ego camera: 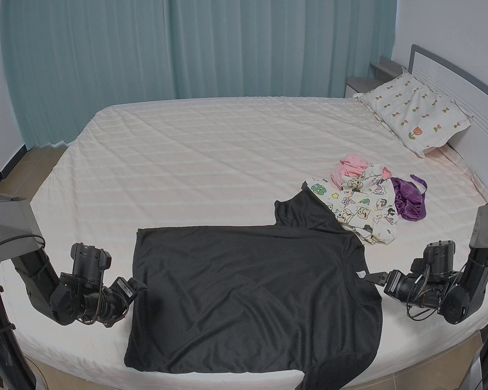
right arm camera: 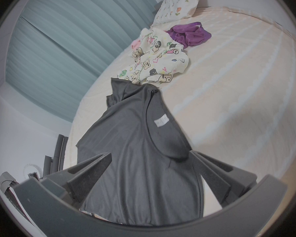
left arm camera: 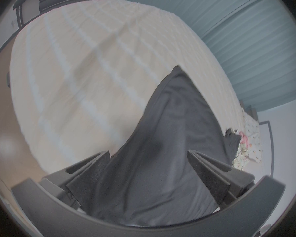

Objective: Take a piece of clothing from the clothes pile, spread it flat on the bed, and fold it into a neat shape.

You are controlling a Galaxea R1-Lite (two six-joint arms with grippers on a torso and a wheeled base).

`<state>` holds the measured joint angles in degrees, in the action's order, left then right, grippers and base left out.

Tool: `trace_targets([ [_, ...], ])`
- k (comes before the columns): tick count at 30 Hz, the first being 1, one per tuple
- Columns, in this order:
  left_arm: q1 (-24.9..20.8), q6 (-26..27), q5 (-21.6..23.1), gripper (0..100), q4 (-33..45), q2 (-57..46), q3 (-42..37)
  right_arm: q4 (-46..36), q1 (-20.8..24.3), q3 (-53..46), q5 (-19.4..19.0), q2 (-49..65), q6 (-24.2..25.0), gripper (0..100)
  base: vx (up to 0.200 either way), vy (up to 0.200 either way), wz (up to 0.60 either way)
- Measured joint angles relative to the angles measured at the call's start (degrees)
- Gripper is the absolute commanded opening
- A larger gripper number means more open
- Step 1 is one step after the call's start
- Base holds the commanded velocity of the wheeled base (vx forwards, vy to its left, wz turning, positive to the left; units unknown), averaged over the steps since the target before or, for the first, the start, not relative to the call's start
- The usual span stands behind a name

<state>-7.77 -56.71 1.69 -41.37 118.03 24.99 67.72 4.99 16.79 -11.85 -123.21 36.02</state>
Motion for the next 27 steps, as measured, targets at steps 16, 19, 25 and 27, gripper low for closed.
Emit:
trace_targets([
  [16,-6.5,5.1,-4.9,100,-7.3,2.3,-10.4,10.9,3.0,-8.9,-0.2,-4.7,3.3,100,-0.050,0.000,0.00],
  [19,-7.6,5.4,-7.3,100,-10.4,4.1,-10.8,11.0,3.4,-9.0,-0.2,-5.0,3.4,100,0.000,0.000,0.00],
  [25,-9.5,5.7,-10.6,100,-13.9,7.5,-11.2,11.0,4.2,-9.0,-0.1,-5.4,3.4,100,0.000,0.000,0.00],
  [27,-10.2,5.9,-12.3,100,-14.0,8.6,-11.0,11.0,4.3,-9.0,-0.1,-5.5,3.4,100,0.000,0.000,0.00],
])
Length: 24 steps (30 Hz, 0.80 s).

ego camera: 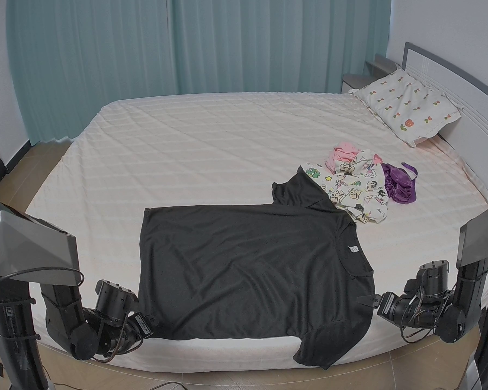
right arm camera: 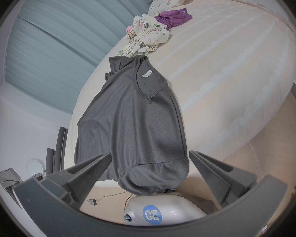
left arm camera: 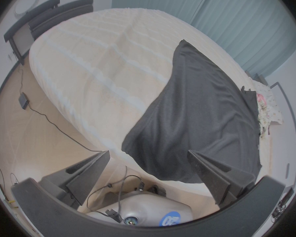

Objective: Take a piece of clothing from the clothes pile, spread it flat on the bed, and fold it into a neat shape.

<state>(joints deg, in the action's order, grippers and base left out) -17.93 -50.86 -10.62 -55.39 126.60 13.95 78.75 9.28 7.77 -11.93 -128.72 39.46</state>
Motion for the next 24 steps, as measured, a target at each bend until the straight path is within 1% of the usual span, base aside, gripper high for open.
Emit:
trace_targets([
  [2,-0.7,0.5,-2.7,100,-0.1,1.3,0.4,0.0,0.1,0.0,0.0,-0.1,0.0,100,0.000,0.000,0.00],
  [3,-1.2,0.8,-4.1,0,-0.1,2.1,0.7,0.0,0.1,0.0,0.1,-0.1,-0.1,100,0.000,0.000,0.00],
  [5,-2.1,1.4,-6.4,0,-0.2,3.6,1.5,0.0,0.5,-0.2,0.3,-0.2,-0.5,100,0.000,0.000,0.00],
  [8,-2.9,1.4,-7.5,0,-0.3,5.1,2.3,0.1,1.5,-0.6,0.9,-0.7,-1.2,100,0.000,0.000,0.00],
  [12,-3.1,1.3,-7.5,0,-1.5,6.2,2.2,0.2,2.1,-0.7,2.5,-1.5,-3.7,100,0.000,0.000,0.00],
  [16,-2.3,1.1,-7.4,0,-4.2,6.5,0.9,1.1,2.3,-0.1,4.8,-3.3,-7.3,100,0.000,0.000,0.00],
  [22,0.2,1.3,-6.7,0,-7.5,6.2,-1.4,4.4,2.5,1.3,5.7,-6.8,-8.4,100,0.000,0.000,0.00],
  [23,0.4,1.3,-6.5,0,-7.6,6.2,-1.6,4.5,2.6,1.7,5.7,-7.4,-8.4,0,0.000,0.000,0.00],
  [24,0.5,1.4,-6.3,0,-7.6,6.2,-1.7,4.4,2.7,2.1,5.7,-7.9,-8.5,0,0.000,0.000,0.00],
])
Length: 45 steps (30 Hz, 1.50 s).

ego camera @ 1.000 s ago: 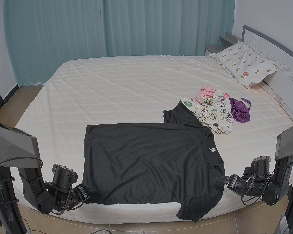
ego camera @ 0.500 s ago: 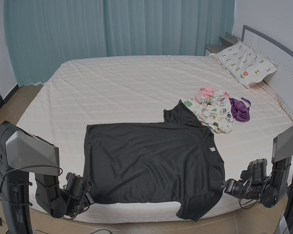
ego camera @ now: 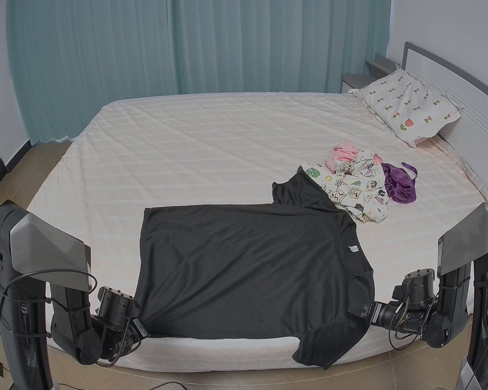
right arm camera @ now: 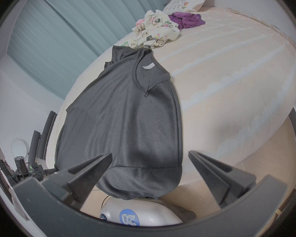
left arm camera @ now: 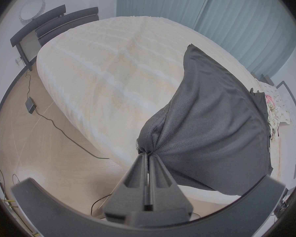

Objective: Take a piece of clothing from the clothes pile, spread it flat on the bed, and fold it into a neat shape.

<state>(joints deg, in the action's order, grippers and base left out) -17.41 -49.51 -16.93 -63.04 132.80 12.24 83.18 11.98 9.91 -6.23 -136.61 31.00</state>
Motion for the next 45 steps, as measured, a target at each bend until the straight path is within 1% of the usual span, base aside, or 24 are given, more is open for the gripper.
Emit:
trace_targets([
  [5,0.5,0.0,0.7,0,-0.1,0.0,-0.5,-0.5,0.4,0.7,0.3,-1.7,-0.9,0,0.000,0.000,0.00],
  [8,0.6,0.1,0.8,0,-0.1,0.0,-0.6,-0.4,0.0,-0.6,0.5,-2.1,-3.8,0,0.000,0.000,0.00],
  [12,0.6,0.5,0.8,0,0.0,0.1,-1.0,0.1,-1.5,-3.0,0.6,-2.3,-8.0,0,0.000,0.000,0.00],
  [16,0.8,2.9,0.9,0,0.0,0.1,-2.1,0.6,-3.8,-5.1,0.6,-2.3,-11.1,0,0.000,0.000,0.00],
  [19,1.0,3.5,0.9,0,0.0,0.1,-2.7,1.2,-4.9,-6.2,0.6,-2.3,-12.2,0,0.000,0.000,0.00],
  [22,1.3,3.8,0.9,0,0.1,0.2,-2.9,2.4,-5.6,-7.6,0.4,-2.3,-14.3,0,0.000,0.000,0.00],
  [26,1.5,4.6,0.9,0,0.0,0.5,-3.1,5.1,-6.0,-8.6,0.2,-2.9,-14.9,0,0.000,0.000,0.00],
  [27,1.5,4.8,0.9,100,-0.1,0.7,-3.2,5.6,-6.0,-8.7,0.2,-3.2,-14.9,100,0.000,0.000,0.00],
  [35,1.3,5.8,0.8,100,-0.1,1.3,-3.9,5.8,-5.6,-8.6,0.0,-4.8,-14.5,100,0.000,0.000,0.00],
  [41,1.9,5.8,1.0,100,-0.1,0.6,-3.9,5.8,-6.5,-8.4,-0.3,-3.9,-13.8,100,0.000,0.000,0.00],
  [45,3.3,5.8,2.9,100,0.1,-2.5,-3.9,5.8,-7.0,-8.3,-1.7,-1.8,-11.8,100,0.000,0.000,0.00],
])
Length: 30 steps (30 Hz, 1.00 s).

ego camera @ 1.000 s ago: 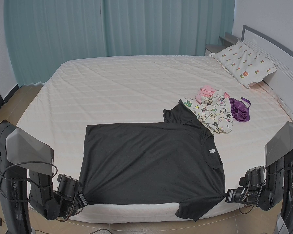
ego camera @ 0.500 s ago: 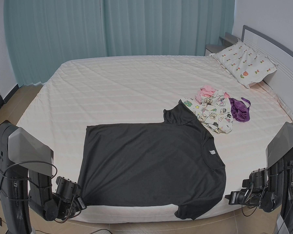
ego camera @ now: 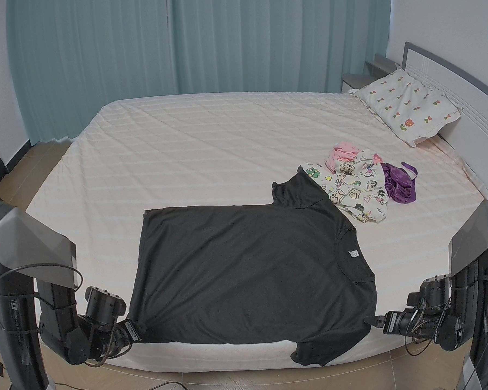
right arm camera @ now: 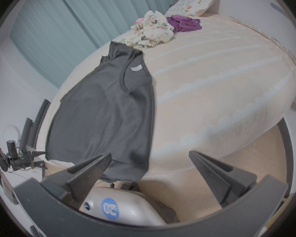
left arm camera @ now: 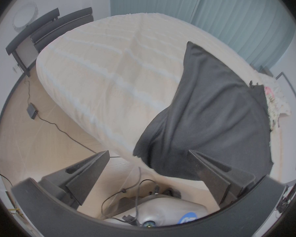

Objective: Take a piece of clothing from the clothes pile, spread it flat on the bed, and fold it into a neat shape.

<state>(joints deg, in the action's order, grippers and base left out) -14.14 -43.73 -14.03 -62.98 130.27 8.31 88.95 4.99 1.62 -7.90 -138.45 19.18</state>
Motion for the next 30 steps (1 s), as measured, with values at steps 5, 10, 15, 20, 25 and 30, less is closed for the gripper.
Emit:
trace_targets([
  [5,3.3,-0.2,7.4,100,0.4,-6.0,0.5,0.0,-0.4,0.1,-3.4,3.6,4.2,100,0.040,0.000,0.00],
  [10,6.3,-1.9,9.5,100,0.3,-9.2,2.0,0.0,-0.2,1.1,-4.5,5.7,7.4,100,0.080,0.000,0.00],
  [15,7.0,-3.8,10.0,100,0.2,-10.3,3.3,0.0,-0.1,1.5,-4.5,6.5,7.8,100,0.000,0.000,0.00],
  [20,7.2,-4.3,10.3,100,0.0,-10.6,3.8,0.0,0.5,1.5,-4.6,6.6,7.8,100,0.040,0.000,0.00],
  [25,7.3,-5.6,10.3,100,0.2,-10.8,4.6,0.0,0.7,1.4,-4.6,6.6,7.8,100,0.200,0.000,0.00],
  [30,7.2,-5.7,10.7,100,0.3,-10.8,4.8,0.0,0.8,1.4,-4.7,6.6,7.8,100,0.200,0.000,0.00],
])
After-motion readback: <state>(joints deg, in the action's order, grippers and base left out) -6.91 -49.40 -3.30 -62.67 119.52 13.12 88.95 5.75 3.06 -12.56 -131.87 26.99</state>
